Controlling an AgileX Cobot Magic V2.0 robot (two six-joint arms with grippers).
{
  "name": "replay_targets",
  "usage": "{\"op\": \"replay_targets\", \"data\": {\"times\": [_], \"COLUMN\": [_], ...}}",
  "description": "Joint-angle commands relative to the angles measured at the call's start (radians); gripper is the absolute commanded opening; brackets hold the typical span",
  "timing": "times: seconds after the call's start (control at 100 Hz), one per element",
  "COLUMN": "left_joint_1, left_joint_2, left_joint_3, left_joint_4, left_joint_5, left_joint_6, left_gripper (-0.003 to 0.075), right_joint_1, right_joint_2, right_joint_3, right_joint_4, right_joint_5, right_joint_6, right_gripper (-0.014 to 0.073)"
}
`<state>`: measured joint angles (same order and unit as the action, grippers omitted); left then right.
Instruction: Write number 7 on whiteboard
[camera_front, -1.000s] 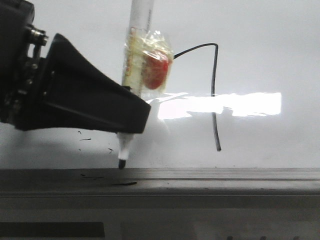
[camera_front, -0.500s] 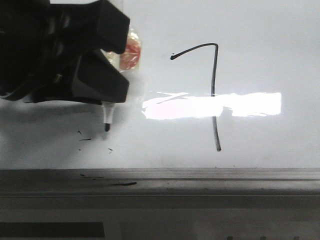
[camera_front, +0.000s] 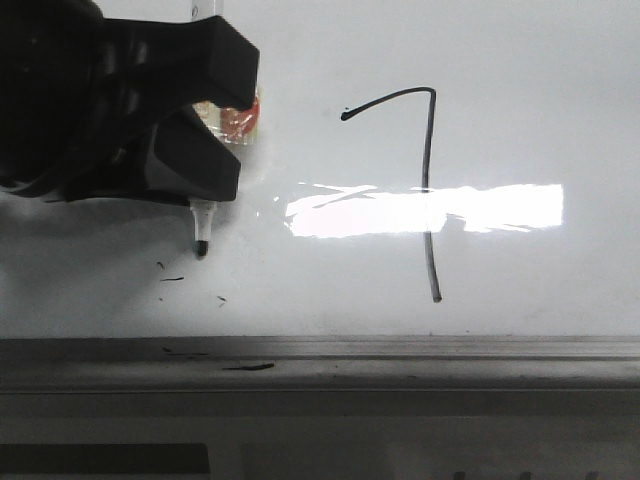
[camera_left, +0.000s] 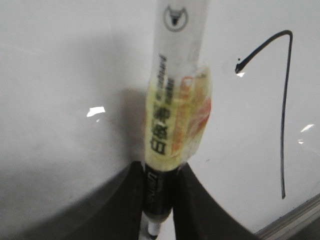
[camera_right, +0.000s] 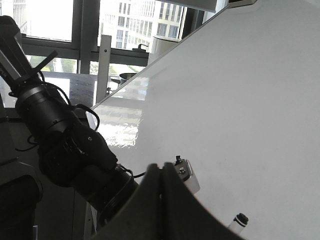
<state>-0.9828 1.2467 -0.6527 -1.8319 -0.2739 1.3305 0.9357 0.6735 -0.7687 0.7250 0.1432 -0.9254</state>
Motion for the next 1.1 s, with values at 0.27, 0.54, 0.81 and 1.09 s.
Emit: {"op": "replay_targets", "data": {"times": [0.27,0.54,0.81,1.09], "left_joint_1": [0.027,0.027,0.027,-0.038], "left_joint_2": [0.014,0.014,0.011,-0.171], "left_joint_3": [-0.014,-0.014,-0.022,-0.058], "left_joint_4": [0.015,0.008,0.016,0.016], "left_joint_5": [-0.079,-0.129,-0.129,-0.1], "left_joint_6": [-0.01,-0.026,-0.026,0.025], "left_gripper": [-0.0004,0.0338,0.0424,0.0588], "right_joint_1": [0.002,0.002,0.002,-0.007], "right_joint_2": [-0.006,-0.006,-0.006,-0.078], "right_joint_3": [-0.033,-0.033,-0.033,-0.014], "right_joint_4": [0.008,0.014,0.017,-0.051], "right_joint_5": [-0.048,-0.048,-0.048,-0.038], "right_joint_6": [-0.008,-0.008,-0.008,-0.008], "right_gripper": [-0.0064,-0.0064,-0.0064,-0.0064]}}
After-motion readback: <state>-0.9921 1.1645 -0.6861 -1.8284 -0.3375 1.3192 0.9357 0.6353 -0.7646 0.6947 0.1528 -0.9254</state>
